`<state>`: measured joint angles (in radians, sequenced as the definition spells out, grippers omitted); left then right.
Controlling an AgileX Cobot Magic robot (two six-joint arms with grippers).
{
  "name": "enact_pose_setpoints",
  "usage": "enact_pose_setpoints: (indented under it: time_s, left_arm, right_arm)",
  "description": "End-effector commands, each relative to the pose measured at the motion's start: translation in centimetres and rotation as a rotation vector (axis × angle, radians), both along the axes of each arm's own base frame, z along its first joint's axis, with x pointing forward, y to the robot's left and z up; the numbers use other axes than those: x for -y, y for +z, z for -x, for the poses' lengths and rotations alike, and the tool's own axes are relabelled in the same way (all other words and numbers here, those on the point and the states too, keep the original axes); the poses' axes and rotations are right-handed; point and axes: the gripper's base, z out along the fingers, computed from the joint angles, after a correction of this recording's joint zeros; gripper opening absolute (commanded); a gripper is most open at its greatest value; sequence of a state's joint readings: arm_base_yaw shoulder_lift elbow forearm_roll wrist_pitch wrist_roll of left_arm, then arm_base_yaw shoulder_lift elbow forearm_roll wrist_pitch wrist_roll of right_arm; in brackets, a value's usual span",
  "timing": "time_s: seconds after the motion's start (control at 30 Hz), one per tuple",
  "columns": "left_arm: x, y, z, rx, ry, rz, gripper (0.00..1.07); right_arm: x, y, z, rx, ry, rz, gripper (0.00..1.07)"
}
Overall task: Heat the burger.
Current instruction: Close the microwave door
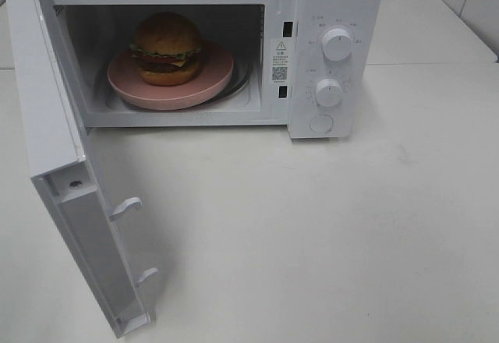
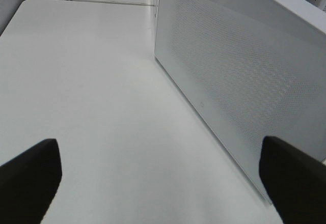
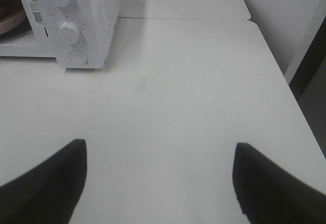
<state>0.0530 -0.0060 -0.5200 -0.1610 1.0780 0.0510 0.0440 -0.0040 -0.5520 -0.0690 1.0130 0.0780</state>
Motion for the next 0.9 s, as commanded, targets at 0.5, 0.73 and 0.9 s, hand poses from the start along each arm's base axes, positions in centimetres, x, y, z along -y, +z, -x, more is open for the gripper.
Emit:
enact_pose_setpoints:
  time_s: [0.5, 0.73, 0.9]
  left_arm:
    - [0.01, -0.01, 0.2, 0.021, 0.004, 0.0, 0.98]
    - [0.01, -0.01, 0.2, 0.021, 0.004, 0.0, 0.98]
    - [0.01, -0.01, 0.2, 0.021, 0.004, 0.0, 0.98]
  right_arm:
    - [-0.08, -1.34, -0.33, -0.009, 0.0, 0.001, 0.76]
    - [-0.08, -1.34, -0.33, -0.009, 0.0, 0.001, 0.76]
    - [-0.08, -1.34, -0.33, -0.009, 0.0, 0.001, 0.76]
